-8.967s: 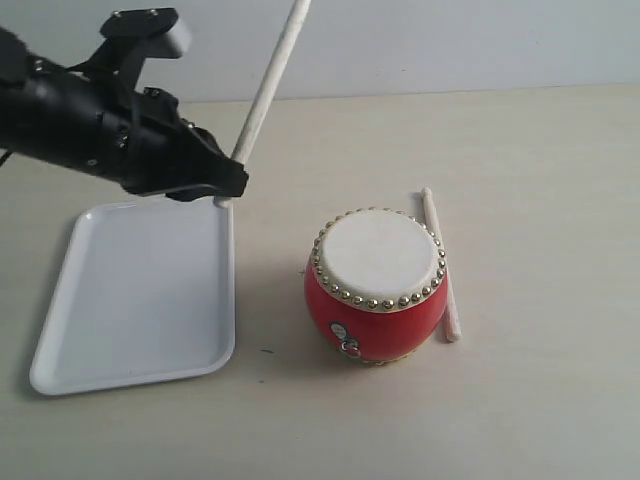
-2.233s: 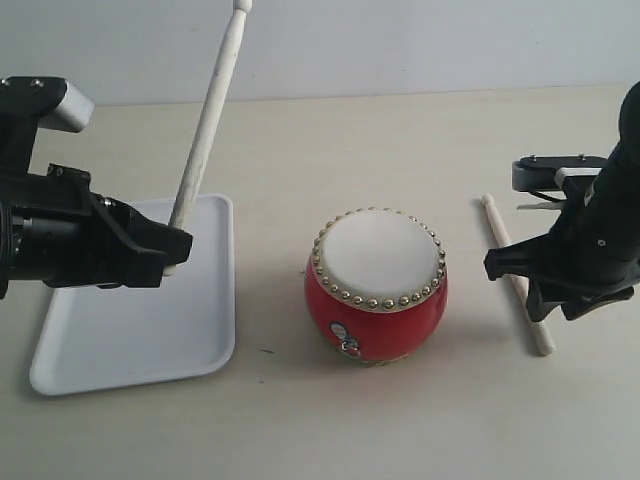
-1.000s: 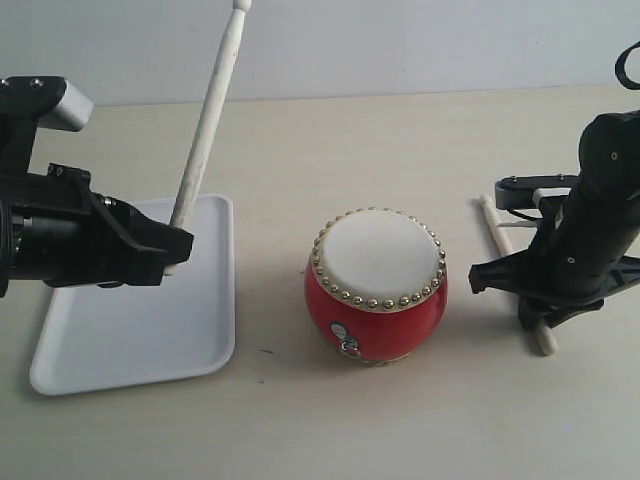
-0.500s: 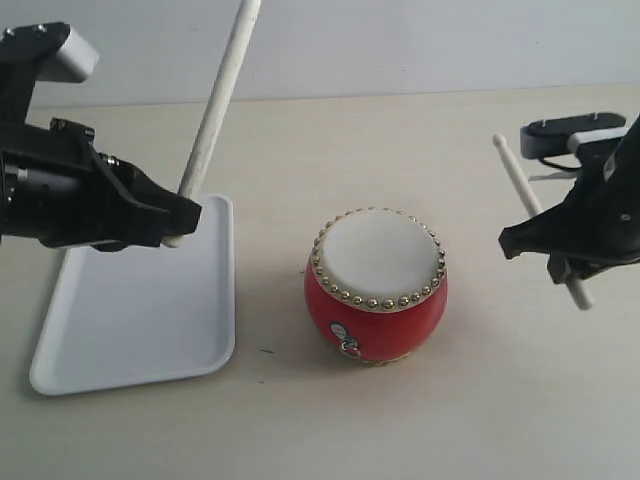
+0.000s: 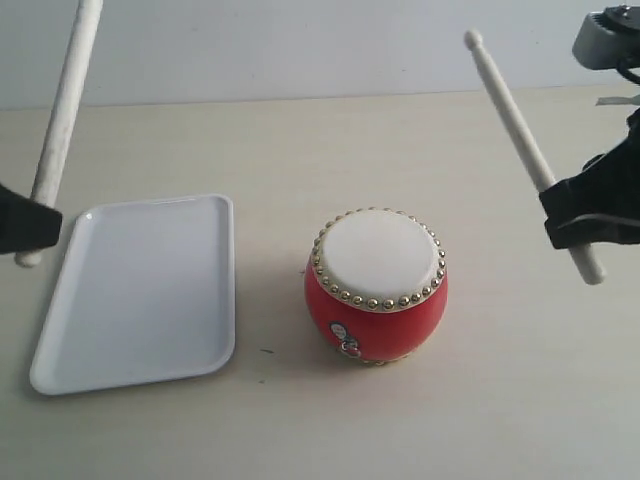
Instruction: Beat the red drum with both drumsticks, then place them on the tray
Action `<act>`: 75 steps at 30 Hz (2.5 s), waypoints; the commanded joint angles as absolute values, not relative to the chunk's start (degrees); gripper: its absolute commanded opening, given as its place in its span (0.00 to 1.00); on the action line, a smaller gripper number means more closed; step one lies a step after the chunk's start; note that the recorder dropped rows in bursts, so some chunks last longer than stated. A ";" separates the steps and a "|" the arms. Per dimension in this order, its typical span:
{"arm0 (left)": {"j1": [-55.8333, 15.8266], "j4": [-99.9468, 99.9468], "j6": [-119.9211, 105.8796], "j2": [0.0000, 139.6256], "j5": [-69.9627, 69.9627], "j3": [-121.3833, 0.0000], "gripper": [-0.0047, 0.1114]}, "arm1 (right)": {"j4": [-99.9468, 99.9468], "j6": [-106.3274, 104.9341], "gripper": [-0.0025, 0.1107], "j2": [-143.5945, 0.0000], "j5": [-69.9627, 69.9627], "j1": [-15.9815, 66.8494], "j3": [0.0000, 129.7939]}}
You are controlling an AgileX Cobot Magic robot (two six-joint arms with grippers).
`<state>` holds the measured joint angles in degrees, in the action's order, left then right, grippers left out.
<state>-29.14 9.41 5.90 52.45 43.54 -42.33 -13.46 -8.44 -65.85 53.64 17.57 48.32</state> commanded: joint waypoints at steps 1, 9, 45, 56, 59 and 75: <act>-31.17 1.45 10.79 50.13 50.48 -40.82 0.04 | -14.64 -9.90 0.02 -65.97 56.68 22.83 48.40; -31.58 -4.56 9.48 51.51 49.84 -40.66 0.04 | -14.52 -8.38 0.02 -71.89 64.97 27.36 48.40; -31.58 5.34 6.21 31.56 44.91 -27.57 0.04 | -14.48 -9.50 0.02 -61.62 68.26 27.36 48.40; -31.58 6.59 -2.39 48.09 52.55 -34.10 0.04 | -15.78 -10.84 0.02 -64.22 69.96 27.36 48.28; -31.58 9.17 -5.73 51.53 53.06 -36.61 0.04 | -14.64 -10.49 0.02 -64.33 69.96 27.36 48.30; -31.58 10.93 -8.98 54.01 52.49 -40.61 0.04 | -13.79 -7.86 0.02 -59.30 69.96 27.36 44.35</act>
<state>-31.25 10.49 -8.61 53.56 52.90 -40.18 -13.47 -8.78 -60.12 70.31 27.22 41.91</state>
